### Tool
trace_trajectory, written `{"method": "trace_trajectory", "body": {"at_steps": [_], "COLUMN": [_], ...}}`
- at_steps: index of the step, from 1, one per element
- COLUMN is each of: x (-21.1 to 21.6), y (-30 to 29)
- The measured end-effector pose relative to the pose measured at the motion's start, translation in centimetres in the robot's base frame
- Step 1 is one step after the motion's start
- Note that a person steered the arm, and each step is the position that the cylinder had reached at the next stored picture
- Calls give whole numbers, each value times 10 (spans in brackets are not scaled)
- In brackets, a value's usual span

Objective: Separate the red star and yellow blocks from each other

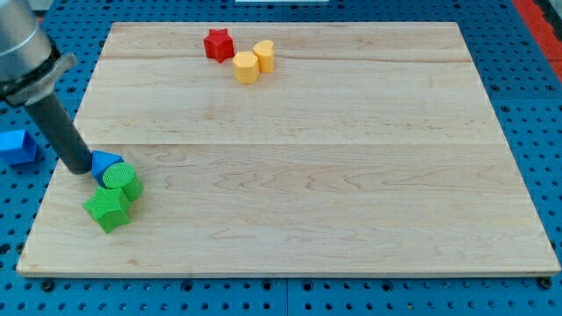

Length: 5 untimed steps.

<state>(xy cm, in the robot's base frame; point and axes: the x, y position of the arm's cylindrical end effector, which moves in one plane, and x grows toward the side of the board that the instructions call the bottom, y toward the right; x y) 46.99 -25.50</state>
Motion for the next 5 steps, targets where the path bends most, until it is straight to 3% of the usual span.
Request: {"method": "trace_trajectory", "body": {"at_steps": [1,2,4,5], "x": [-37,-80,-238,-278], "y": [-15,30,65,83]}}
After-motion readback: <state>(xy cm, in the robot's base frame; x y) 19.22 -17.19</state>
